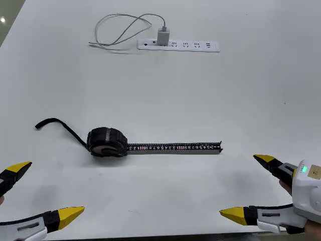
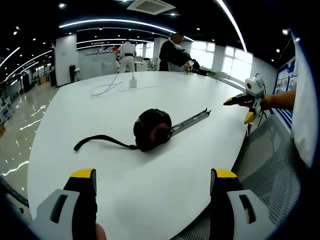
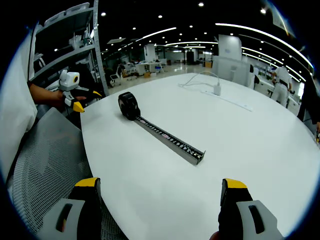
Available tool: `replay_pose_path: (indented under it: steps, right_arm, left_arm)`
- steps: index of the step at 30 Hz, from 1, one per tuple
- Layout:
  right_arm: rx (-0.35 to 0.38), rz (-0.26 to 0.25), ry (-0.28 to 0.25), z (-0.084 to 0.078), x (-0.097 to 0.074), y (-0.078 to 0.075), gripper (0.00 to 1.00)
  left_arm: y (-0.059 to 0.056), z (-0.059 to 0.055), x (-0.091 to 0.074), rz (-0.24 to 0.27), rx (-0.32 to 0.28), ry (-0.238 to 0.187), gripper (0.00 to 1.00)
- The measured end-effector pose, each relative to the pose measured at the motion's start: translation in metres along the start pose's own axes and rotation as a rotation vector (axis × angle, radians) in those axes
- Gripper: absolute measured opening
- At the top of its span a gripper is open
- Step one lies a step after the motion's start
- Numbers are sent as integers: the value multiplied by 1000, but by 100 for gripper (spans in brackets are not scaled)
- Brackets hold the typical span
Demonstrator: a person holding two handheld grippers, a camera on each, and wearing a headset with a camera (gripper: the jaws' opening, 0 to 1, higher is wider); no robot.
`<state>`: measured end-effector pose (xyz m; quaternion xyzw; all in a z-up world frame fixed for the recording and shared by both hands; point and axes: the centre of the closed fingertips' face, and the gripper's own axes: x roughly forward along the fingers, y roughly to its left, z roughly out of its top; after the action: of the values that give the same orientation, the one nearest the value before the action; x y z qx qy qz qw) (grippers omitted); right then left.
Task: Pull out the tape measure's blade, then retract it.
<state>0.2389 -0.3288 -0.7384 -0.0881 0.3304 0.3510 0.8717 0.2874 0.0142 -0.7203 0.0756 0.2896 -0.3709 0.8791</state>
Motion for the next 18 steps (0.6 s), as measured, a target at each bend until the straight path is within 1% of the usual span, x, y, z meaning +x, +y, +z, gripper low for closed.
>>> replay_pose_path:
  steps: [7, 12, 14, 17, 18]
  right_arm:
    - [-5, 3, 2, 1, 1, 0, 99]
    - [-12, 1, 3, 1, 2, -2, 98]
    - [-12, 0, 2, 1, 2, -2, 98]
    - [-11, 0, -1, 2, 2, -3, 98]
    - [-11, -1, -3, 3, 2, -3, 98]
  left_arm:
    - [-5, 8, 6, 0, -13, -3, 92]
    - [-6, 11, 13, 6, -22, -1, 91]
    - [-7, 13, 15, 7, -41, -5, 91]
    - [-8, 14, 19, 13, -45, -3, 90]
    - [-9, 15, 21, 18, -56, -4, 90]
